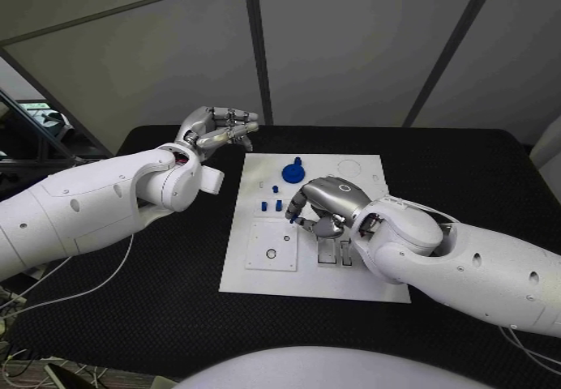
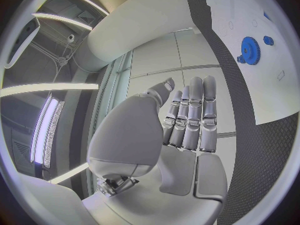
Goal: Assemble the parts on the task board
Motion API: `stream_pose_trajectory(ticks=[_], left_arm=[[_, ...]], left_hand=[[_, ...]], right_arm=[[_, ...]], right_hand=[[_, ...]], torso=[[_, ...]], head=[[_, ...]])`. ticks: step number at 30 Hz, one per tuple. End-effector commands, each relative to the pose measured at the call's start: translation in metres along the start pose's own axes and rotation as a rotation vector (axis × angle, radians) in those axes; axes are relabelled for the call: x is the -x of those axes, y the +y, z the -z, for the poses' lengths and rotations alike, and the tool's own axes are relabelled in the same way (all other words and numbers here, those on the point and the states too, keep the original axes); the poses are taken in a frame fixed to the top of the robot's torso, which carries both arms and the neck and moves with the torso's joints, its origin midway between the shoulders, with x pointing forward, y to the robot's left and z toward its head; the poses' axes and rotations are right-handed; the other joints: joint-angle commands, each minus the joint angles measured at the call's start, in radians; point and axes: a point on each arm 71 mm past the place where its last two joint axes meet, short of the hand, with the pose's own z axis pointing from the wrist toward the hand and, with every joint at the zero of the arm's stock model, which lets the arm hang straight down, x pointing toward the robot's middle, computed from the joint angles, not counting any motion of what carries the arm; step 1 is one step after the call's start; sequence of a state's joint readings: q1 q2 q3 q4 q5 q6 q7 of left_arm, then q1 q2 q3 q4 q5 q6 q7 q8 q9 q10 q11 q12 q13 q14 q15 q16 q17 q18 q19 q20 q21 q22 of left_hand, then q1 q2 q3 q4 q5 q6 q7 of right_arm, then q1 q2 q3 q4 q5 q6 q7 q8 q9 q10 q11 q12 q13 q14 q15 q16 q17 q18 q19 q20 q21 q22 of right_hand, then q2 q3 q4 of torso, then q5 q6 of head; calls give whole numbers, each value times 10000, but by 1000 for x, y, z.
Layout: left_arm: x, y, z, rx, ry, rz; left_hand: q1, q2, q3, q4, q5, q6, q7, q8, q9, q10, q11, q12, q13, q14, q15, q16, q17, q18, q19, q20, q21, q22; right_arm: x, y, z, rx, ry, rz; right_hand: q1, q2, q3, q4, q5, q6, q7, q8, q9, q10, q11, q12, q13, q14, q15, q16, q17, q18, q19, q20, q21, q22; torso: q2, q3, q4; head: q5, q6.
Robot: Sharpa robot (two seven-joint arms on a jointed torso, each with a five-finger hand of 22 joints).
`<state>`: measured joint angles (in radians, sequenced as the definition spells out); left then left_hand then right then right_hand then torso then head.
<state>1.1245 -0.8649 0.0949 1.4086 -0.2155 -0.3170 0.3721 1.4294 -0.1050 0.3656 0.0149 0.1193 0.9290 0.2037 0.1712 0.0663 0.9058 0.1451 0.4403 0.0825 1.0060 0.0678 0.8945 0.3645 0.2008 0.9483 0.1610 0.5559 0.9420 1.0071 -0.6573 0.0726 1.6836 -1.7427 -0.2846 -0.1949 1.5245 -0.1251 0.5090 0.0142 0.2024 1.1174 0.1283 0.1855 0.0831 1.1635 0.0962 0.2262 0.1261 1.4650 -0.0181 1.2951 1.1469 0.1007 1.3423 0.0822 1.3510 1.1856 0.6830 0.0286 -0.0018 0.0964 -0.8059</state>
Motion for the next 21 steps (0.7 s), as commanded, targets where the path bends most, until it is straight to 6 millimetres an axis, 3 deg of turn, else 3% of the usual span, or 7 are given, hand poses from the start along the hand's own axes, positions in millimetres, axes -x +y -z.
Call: stream_pose_trajectory(ticks=[1, 6, 21], left_arm=[[-2, -1, -1, -51, 136, 100], [-3, -1, -2, -46, 158, 113], [-5, -1, -2, -28, 207, 137]], left_hand=[[4, -83, 3, -56, -35, -70, 35, -66, -15, -86, -18, 6, -17, -59, -16, -56, -14, -207, -43, 10, -65, -16], [-3, -83, -2, -60, -34, -101, 50, -82, -18, -105, -8, 9, -20, -62, -9, -59, -21, -207, -49, 16, -71, -18], [-21, -91, -20, -76, -35, -196, 96, -128, -21, -181, 27, 20, -29, -68, 16, -62, -43, -209, -59, 36, -87, -26]], right_arm=[[-4, 3, -2, 185, 277, -109], [-15, 5, 0, 183, 638, -111], [-26, 4, -2, 65, 1076, -33]], right_hand=[[-102, 13, 7, -33, 7, 20, 64, -46, -15, 387, -337, -40, 8, 353, -25, 2, -12, -168, 7, 13, 8, -12], [-136, 8, 13, -58, -6, 4, 80, -68, -22, 374, -323, -74, 11, 351, -14, 1, -18, -167, -2, 21, 9, -12], [-187, 18, 19, -83, -45, -17, 96, -100, -31, 354, -308, -120, 15, 349, 1, 2, -22, -163, -22, 35, 2, -27]], torso=[[0, -5, -8], [3, 4, -19], [1, -2, -11]], head=[[70, -57], [163, -111], [246, -245]])
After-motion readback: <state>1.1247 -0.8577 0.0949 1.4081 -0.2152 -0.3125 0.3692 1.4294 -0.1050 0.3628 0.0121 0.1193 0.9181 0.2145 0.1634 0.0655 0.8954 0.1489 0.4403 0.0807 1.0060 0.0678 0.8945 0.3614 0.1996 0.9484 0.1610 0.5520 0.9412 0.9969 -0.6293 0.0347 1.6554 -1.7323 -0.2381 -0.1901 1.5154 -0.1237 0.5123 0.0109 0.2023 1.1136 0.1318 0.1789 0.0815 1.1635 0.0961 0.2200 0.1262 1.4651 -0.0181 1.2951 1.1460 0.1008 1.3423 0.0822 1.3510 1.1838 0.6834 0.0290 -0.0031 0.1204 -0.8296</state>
